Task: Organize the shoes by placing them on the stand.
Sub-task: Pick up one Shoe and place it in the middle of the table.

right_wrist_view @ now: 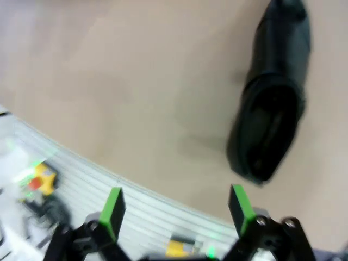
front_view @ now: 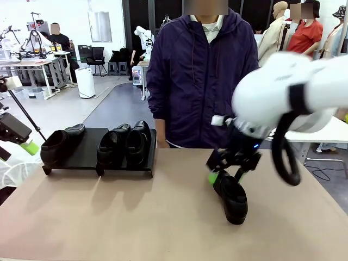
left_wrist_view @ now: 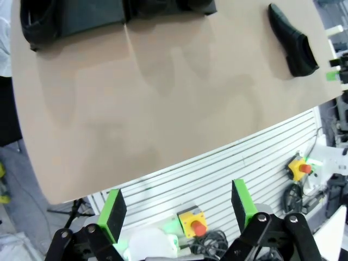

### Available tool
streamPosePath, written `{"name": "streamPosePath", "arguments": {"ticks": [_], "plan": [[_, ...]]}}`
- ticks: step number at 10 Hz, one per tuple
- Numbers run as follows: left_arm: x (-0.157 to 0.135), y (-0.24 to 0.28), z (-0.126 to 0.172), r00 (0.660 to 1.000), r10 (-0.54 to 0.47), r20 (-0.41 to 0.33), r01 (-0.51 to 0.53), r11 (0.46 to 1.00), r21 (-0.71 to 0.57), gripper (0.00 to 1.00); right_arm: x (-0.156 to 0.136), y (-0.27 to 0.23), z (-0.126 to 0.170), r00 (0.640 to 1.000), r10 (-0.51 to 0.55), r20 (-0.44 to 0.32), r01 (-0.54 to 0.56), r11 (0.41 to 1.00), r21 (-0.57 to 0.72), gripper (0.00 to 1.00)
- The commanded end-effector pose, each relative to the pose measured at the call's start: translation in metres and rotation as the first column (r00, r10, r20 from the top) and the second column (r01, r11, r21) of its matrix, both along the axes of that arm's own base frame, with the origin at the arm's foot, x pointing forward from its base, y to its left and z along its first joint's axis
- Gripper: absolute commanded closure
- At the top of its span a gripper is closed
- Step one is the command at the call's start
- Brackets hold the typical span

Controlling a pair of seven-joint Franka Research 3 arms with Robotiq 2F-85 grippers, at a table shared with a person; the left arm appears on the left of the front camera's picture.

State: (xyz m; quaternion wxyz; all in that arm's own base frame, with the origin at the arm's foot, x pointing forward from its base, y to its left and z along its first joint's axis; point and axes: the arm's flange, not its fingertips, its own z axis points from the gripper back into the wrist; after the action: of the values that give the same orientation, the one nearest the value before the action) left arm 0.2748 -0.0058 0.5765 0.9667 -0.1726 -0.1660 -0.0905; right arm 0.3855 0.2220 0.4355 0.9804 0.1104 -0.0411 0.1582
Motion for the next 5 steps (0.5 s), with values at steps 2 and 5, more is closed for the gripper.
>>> {"name": "streamPosePath", "arguments": {"ticks": [2, 5], "plan": [[-0.002, 0.002, 0.000, 1.000, -0.012, -0.001, 0.012, 1.000, 0.015, 0.00, 0.013, -0.001, -0.008, 0.991, -0.117, 0.064, 0.123, 0.987, -0.104, 0.00], [-0.002, 0.002, 0.000, 1.000, -0.012, -0.001, 0.012, 1.000, 0.015, 0.00, 0.025, 0.004, -0.027, 0.987, -0.102, 0.126, 0.119, 0.984, -0.129, 0.00]]}}
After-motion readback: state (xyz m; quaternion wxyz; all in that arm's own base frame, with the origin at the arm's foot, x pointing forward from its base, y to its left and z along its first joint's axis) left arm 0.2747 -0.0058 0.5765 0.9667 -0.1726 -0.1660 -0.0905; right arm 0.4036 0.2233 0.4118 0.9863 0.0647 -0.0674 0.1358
